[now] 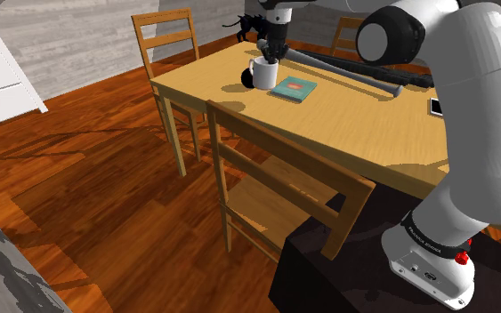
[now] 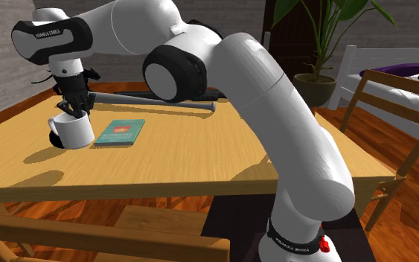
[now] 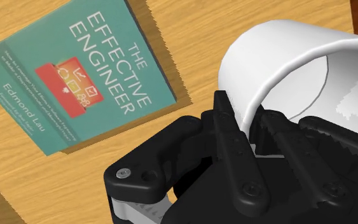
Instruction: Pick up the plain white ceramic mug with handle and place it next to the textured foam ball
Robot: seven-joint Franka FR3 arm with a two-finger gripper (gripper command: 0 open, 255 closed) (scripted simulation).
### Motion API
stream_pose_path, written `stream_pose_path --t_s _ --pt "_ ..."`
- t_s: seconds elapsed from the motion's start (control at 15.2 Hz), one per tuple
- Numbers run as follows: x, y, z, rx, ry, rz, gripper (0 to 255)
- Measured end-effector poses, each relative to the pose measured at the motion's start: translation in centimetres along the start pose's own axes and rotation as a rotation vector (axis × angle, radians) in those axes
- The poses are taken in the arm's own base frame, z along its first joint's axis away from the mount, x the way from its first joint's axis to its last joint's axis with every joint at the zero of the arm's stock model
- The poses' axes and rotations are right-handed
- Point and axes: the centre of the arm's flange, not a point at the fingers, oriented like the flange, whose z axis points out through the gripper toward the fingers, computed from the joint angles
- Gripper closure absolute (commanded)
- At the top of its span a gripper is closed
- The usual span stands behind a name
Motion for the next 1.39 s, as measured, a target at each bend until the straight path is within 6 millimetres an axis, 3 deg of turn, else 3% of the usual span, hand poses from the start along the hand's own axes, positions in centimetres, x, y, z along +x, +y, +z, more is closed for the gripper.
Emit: stream_pose_path --t_s 0.86,1.32,1.39 --pt "0.0 0.0 7.1 0.000 0.000 0.000 255" --pt "0.0 0.0 7.6 0.000 0.001 0.000 255" --pt "0.0 0.0 7.6 0.000 0.001 0.000 0"
